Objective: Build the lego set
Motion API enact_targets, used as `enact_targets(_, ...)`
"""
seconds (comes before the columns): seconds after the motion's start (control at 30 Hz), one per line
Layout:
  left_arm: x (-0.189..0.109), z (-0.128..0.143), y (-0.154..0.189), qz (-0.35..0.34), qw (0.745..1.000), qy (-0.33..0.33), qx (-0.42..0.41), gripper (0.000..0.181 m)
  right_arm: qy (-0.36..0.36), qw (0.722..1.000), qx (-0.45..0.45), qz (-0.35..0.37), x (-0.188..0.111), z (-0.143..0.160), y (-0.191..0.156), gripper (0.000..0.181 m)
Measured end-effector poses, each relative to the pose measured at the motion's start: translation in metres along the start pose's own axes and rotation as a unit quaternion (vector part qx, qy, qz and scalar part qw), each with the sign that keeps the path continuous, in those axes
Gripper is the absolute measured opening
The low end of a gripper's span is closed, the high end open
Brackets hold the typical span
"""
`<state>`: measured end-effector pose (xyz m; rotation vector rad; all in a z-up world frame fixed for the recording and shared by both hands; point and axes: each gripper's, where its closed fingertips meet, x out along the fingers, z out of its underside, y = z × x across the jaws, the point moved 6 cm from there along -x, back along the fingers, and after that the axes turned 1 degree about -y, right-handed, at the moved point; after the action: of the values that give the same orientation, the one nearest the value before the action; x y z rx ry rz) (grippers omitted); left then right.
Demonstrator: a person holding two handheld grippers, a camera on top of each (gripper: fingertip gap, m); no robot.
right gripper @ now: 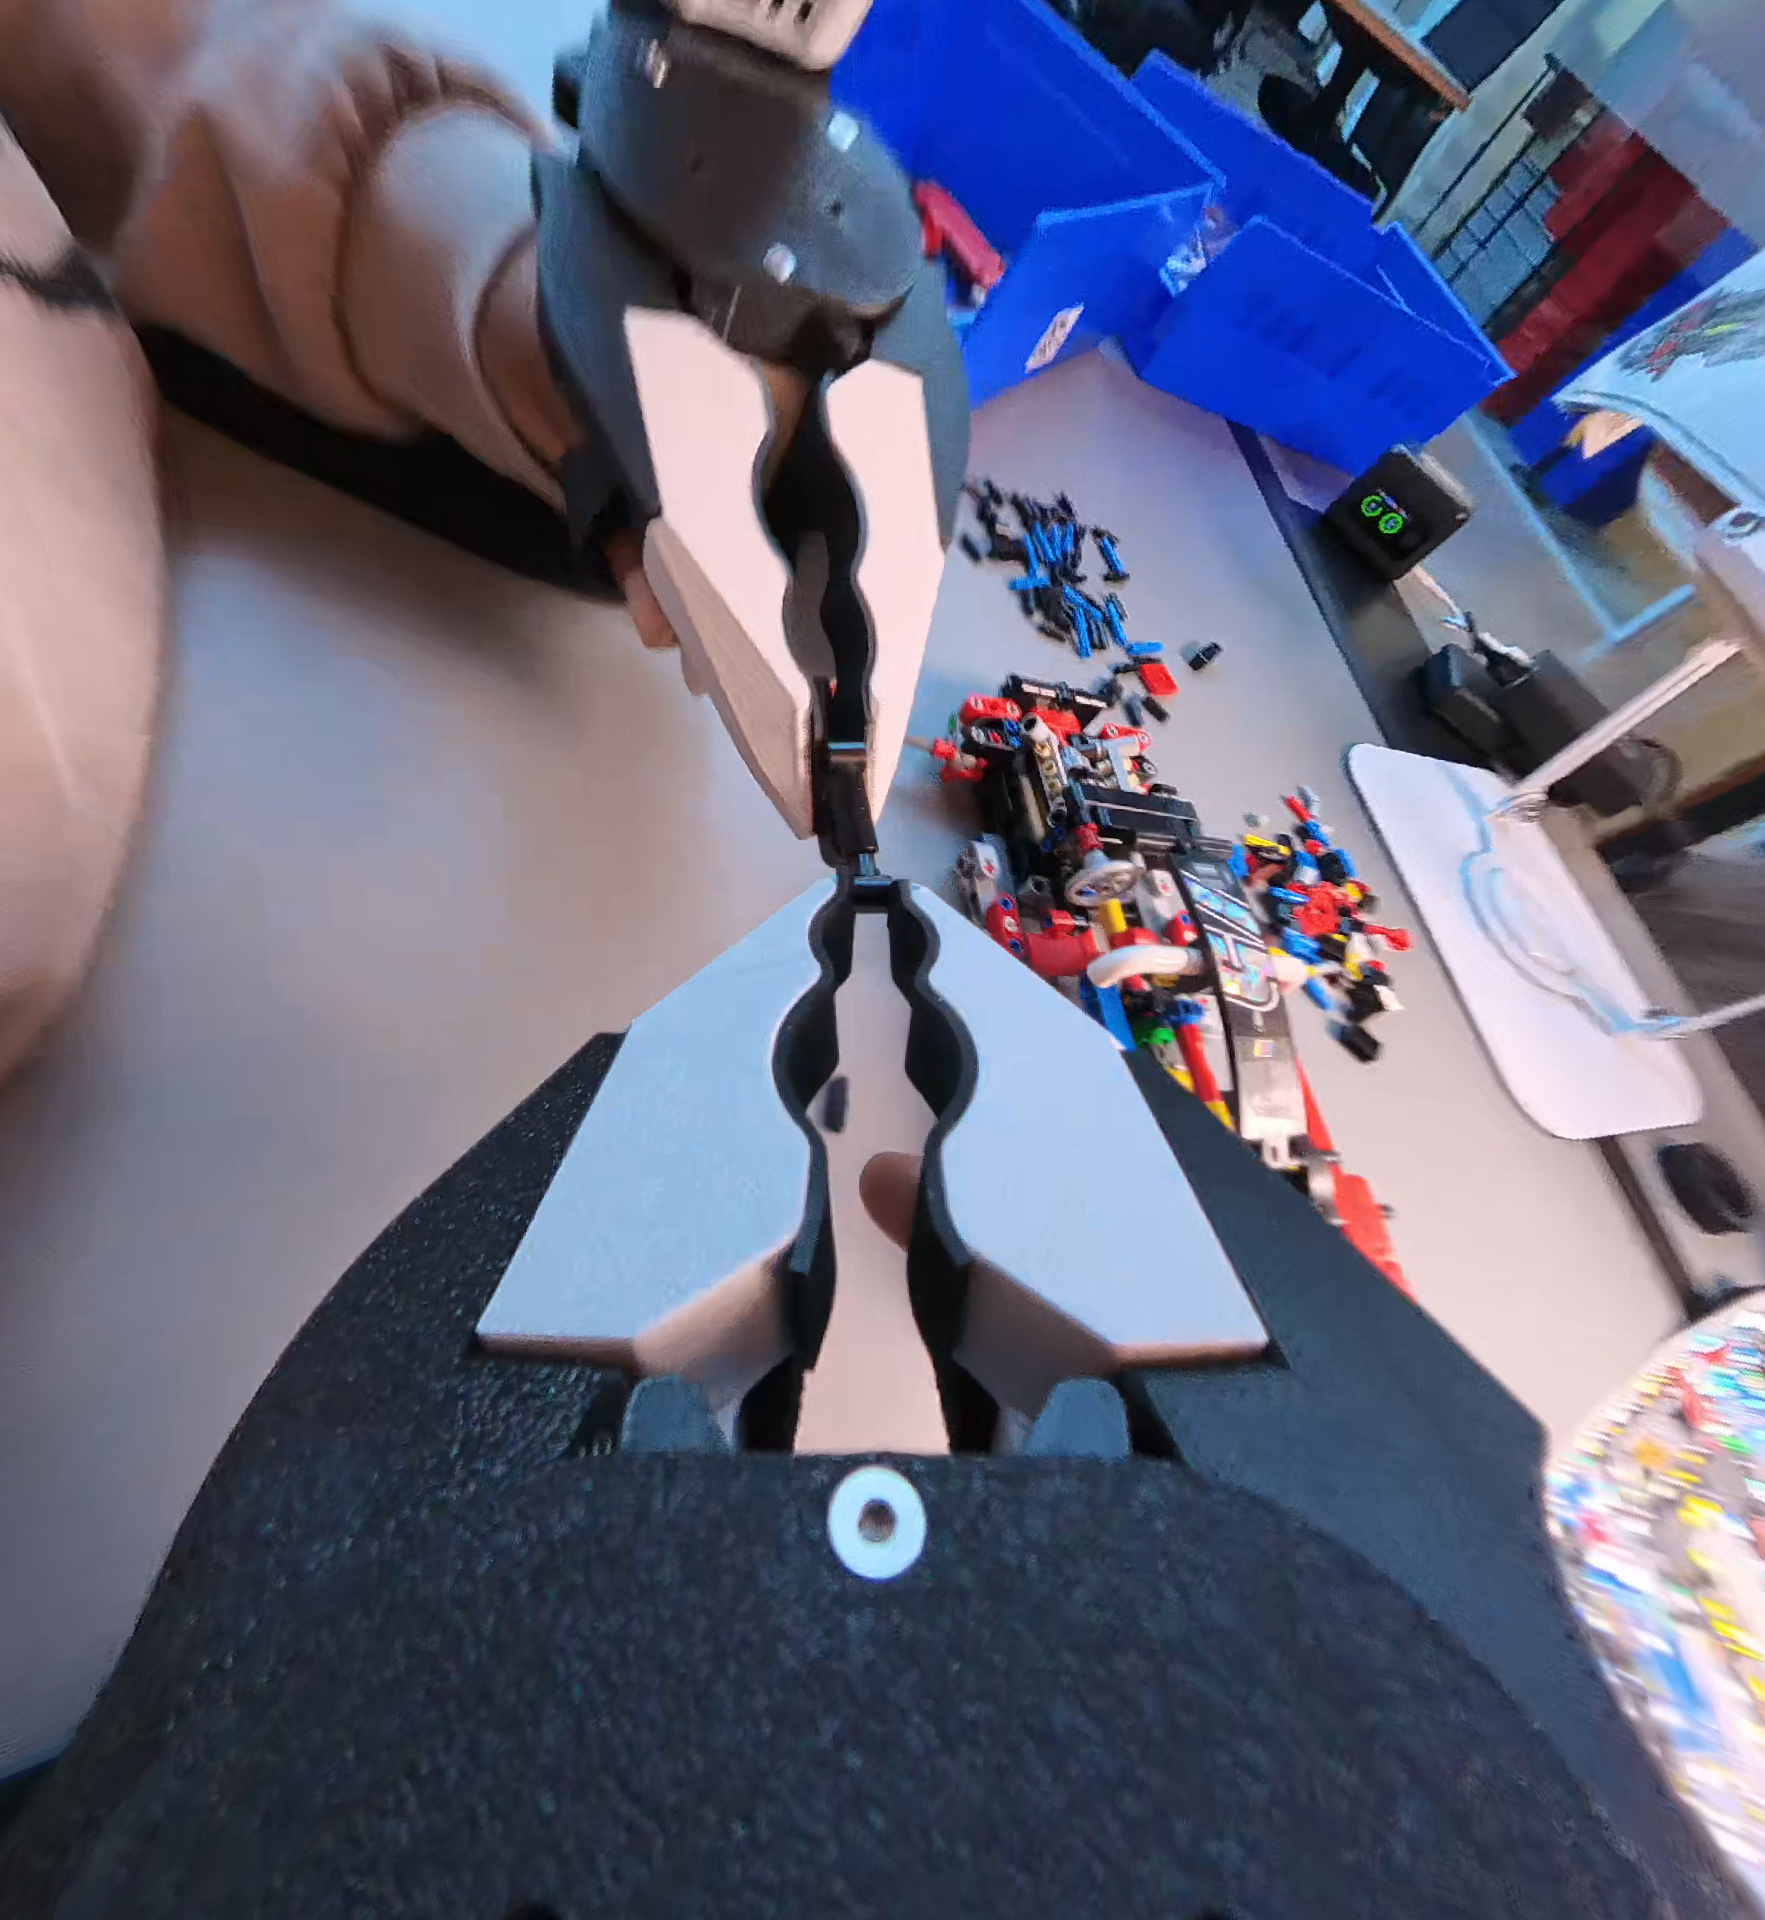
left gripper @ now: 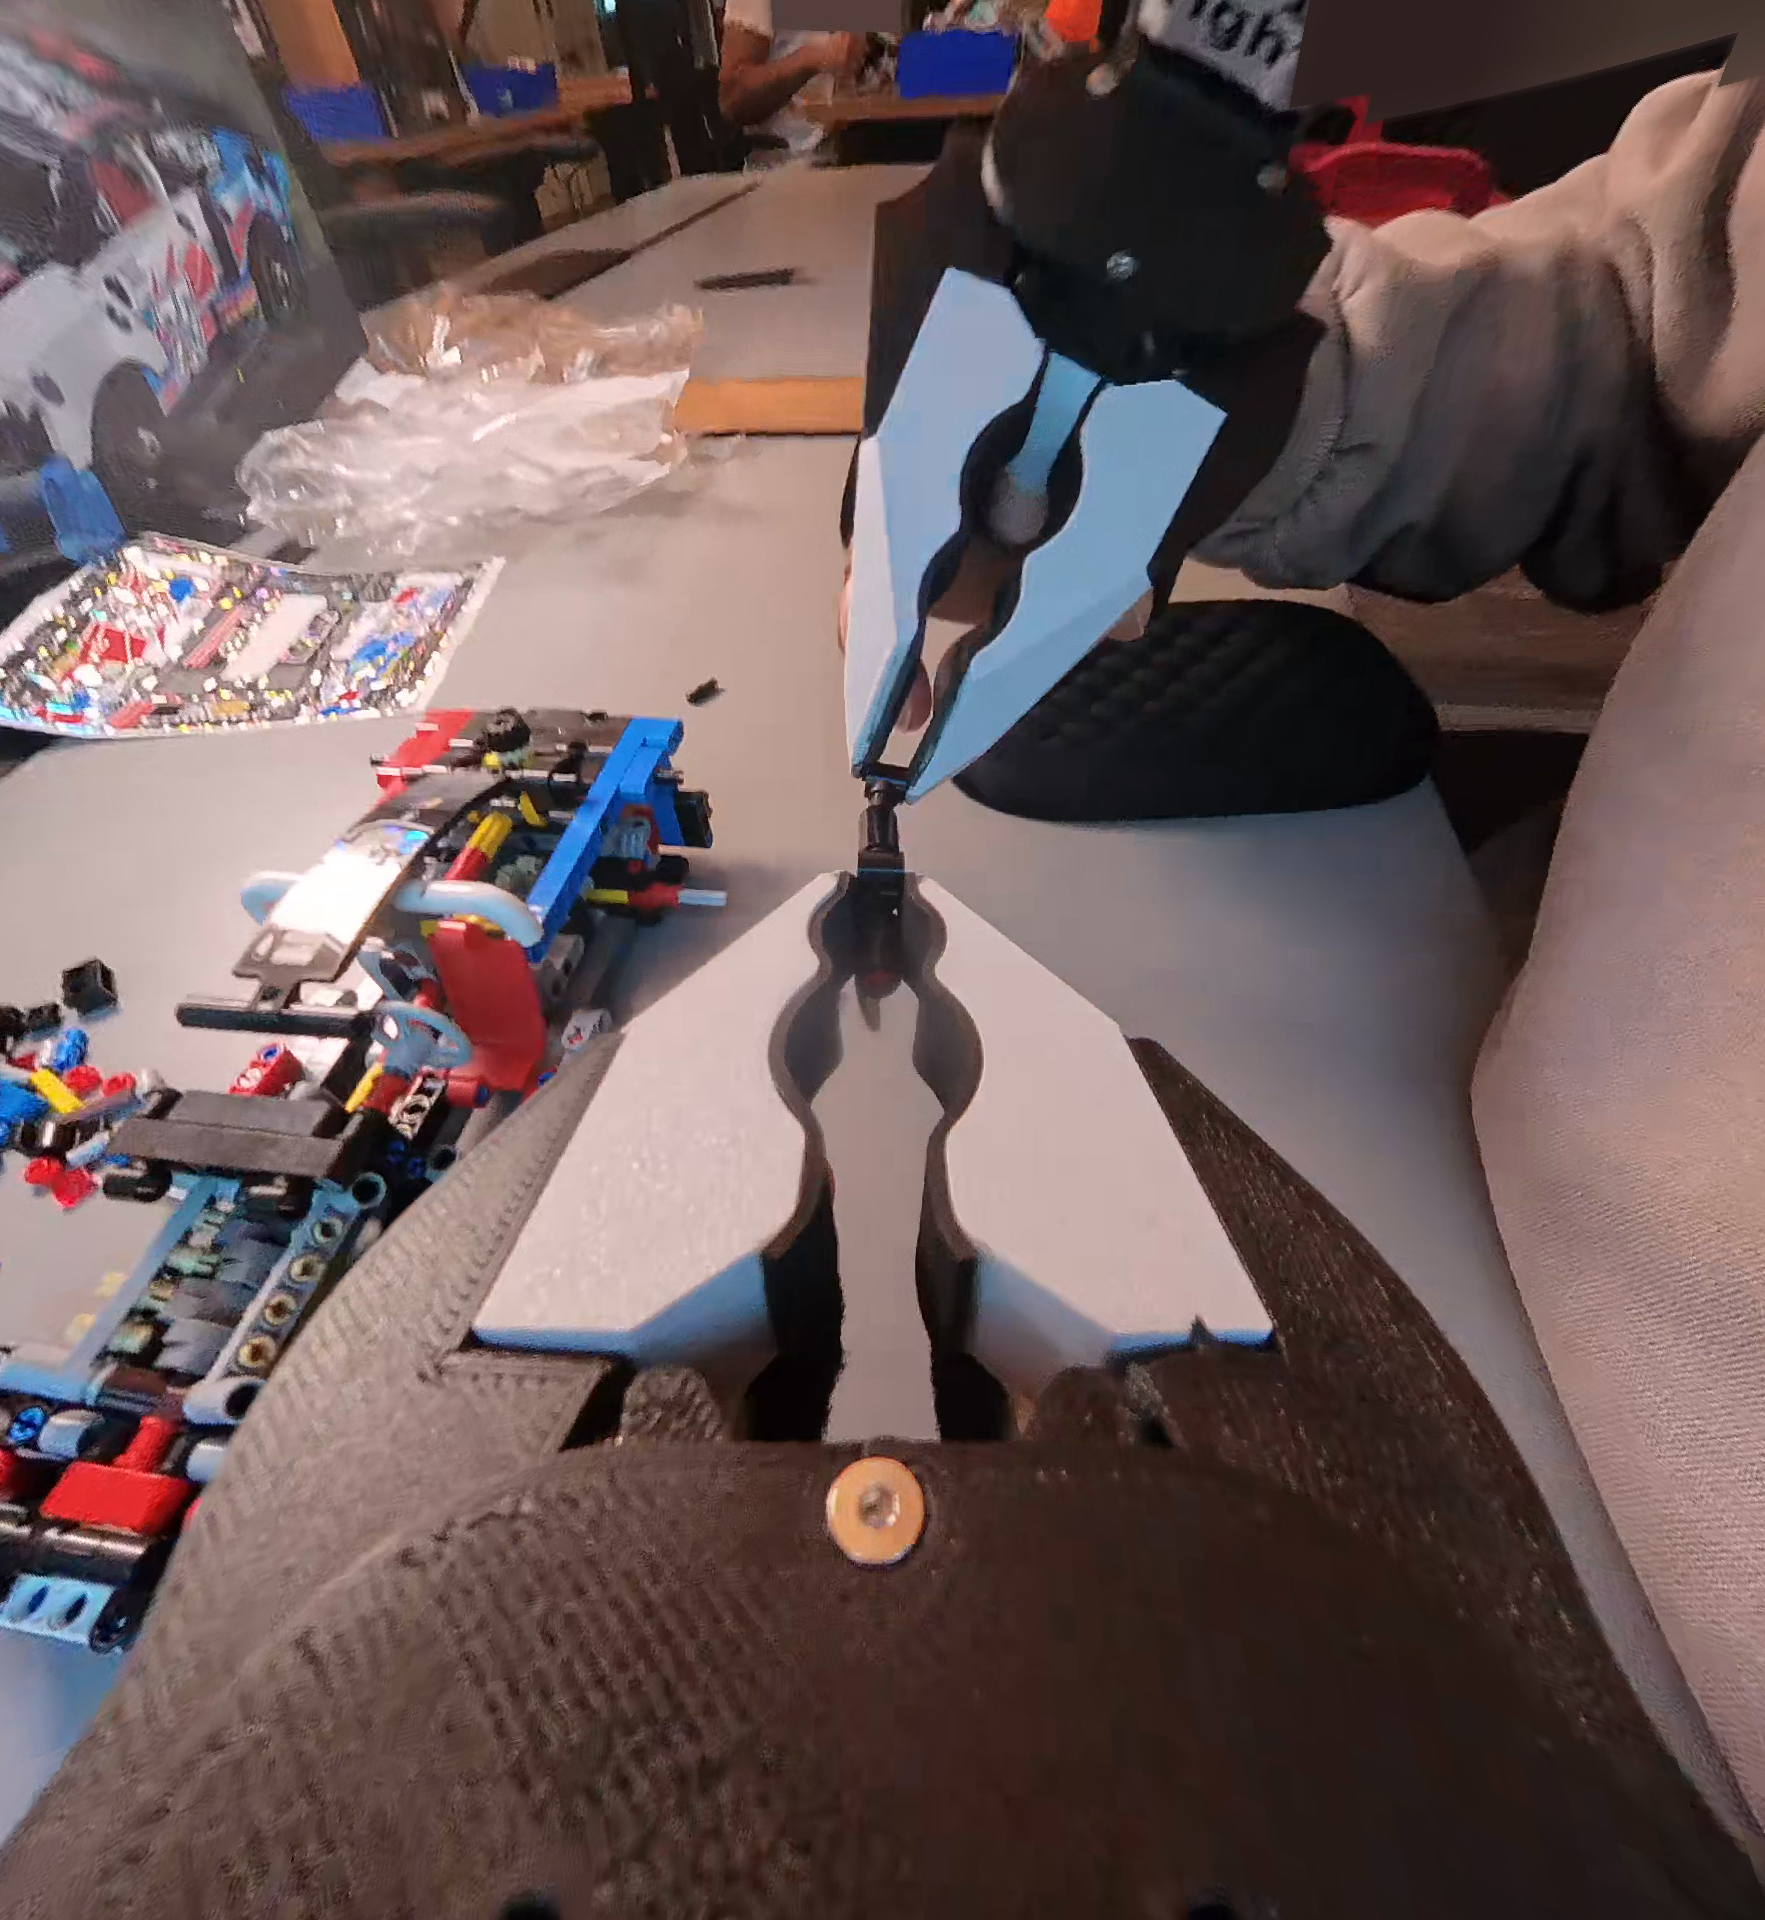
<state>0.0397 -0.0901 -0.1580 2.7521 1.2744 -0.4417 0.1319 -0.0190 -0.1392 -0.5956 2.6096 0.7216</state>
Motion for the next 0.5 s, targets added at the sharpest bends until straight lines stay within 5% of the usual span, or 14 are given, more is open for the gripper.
enact_targets(0.17, -0.004, -0.009, 0.007, 0.007, 0.998, 0.048, 0.049, 0.006, 0.093, 0.98, 0.155, -0.079, -0.006, 0.001, 0.003, 0.005)
enact_targets(0.3, -0.004, -0.012, 0.012, -0.002, 0.995, 0.053, 0.083, 0.005, 0.124, 0.967, 0.197, -0.1, -0.008, 0.002, 0.001, 0.005)
enact_targets(0.5, 0.004, -0.005, 0.012, 0.009, 0.998, 0.011, 0.057, 0.006, 0.038, 0.999, 0.012, -0.019, -0.006, 0.0, -0.008, 0.004)
